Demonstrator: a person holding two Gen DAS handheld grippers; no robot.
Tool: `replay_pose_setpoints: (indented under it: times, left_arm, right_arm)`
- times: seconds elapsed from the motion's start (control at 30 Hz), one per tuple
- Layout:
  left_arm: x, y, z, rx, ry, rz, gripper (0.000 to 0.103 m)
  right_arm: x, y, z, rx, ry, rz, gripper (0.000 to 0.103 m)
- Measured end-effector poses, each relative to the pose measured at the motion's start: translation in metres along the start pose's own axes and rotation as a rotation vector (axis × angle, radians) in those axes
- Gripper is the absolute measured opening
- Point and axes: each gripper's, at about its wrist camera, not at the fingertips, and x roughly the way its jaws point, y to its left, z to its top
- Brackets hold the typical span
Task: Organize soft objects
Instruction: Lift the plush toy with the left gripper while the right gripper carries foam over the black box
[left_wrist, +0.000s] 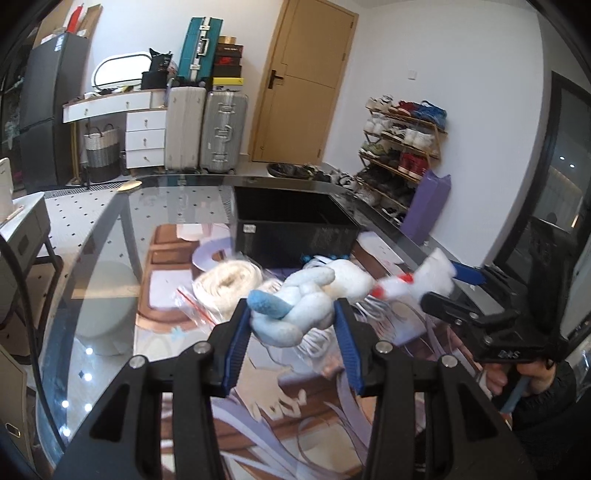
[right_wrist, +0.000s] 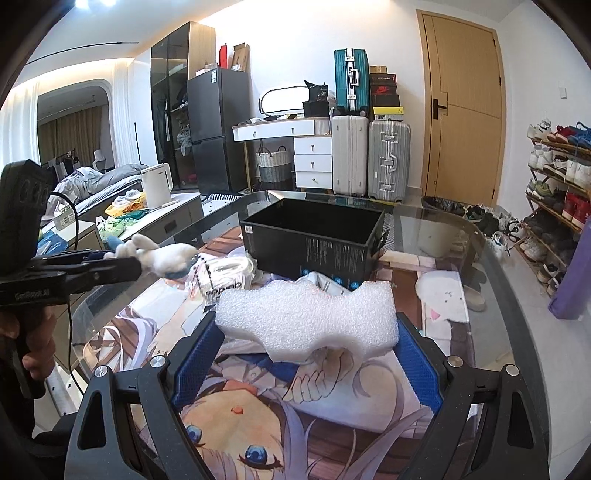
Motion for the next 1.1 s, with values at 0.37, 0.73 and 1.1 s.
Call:
replay_pose_setpoints:
  times: [0.37, 0.73, 1.1]
  left_arm:
    - [0.022, 0.003, 0.025, 0.02, -0.052, 0.041, 0.044]
    - [0.037, 0.003, 0.051, 0.038, -0.089, 0.057, 0.044]
    - [0.056, 0.004, 0.071, 0.055, -0.119, 0.104, 0.044]
  right_arm:
    - [0.004, -0.01, 0.025, 0.007, -0.03, -0.008, 0.091]
    - [0.014, -0.011, 0.057, -0.036, -0.051, -0.01, 0.091]
    - [0.022, -0.018, 0.083, -0.046, -0.082, -0.017, 0.091]
